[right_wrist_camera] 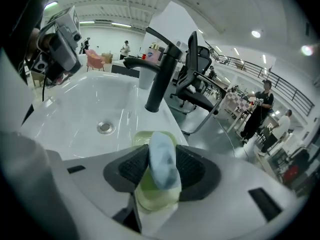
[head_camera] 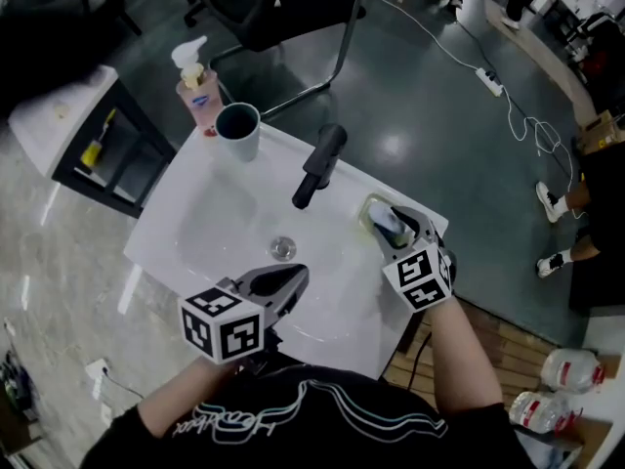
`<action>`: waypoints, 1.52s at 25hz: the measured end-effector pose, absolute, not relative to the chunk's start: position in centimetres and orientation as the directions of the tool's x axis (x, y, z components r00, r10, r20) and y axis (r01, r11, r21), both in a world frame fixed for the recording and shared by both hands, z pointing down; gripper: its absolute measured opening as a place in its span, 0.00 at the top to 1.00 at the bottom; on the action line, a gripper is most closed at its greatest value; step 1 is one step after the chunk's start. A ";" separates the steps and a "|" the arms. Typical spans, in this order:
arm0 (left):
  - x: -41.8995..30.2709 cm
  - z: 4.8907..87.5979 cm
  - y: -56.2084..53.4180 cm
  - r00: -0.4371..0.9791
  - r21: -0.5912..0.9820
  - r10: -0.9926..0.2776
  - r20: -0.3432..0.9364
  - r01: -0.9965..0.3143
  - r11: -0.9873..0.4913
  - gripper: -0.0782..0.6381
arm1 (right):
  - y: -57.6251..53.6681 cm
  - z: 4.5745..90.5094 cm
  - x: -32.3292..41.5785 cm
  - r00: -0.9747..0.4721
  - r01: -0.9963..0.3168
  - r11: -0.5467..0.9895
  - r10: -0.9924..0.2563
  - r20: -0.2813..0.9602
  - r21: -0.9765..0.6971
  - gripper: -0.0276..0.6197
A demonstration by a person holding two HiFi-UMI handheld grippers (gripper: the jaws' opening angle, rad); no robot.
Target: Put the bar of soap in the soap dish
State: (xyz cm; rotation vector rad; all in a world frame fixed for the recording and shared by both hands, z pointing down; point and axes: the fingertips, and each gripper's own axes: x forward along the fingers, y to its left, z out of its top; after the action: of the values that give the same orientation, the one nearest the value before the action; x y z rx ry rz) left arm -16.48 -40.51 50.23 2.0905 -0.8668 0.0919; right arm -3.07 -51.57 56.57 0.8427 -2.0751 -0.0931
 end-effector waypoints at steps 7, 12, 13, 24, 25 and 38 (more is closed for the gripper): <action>-15.4 50.0 -40.5 0.765 0.688 -0.540 0.350 -0.601 -0.406 0.86 | -50.7 55.3 -2.6 -0.475 -0.620 0.759 -0.566 0.673 0.201 0.55; -13.9 49.3 -39.7 0.776 0.681 -0.527 0.346 -0.594 -0.428 0.86 | -48.5 52.8 -1.5 -0.548 -0.691 0.719 -0.587 0.596 0.072 0.55; -13.5 49.0 -39.4 0.778 0.679 -0.526 0.345 -0.593 -0.433 0.86 | -47.8 52.0 -1.3 -0.575 -0.706 0.708 -0.588 0.570 0.018 0.55; -9.7 43.8 -35.7 0.775 0.631 -0.546 0.318 -0.603 -0.488 0.86 | -38.5 41.3 -1.1 -0.793 -0.609 0.737 -0.565 0.228 -0.292 0.79; -9.4 43.0 -35.3 0.775 0.625 -0.550 0.310 -0.602 -0.496 0.86 | -37.9 40.3 -0.8 -0.796 -0.605 0.743 -0.567 0.209 -0.287 0.83; -7.0 35.9 -29.0 0.754 0.502 -0.616 0.229 -0.633 -0.589 0.86 | -29.2 33.8 1.1 -0.860 -0.510 0.825 -0.489 0.145 -0.242 0.91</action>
State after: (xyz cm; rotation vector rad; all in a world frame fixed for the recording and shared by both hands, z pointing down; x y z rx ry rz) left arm -6.96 -28.95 35.87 2.3804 -0.9359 0.0410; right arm 1.13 -29.25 33.75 0.8032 -2.9277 0.4215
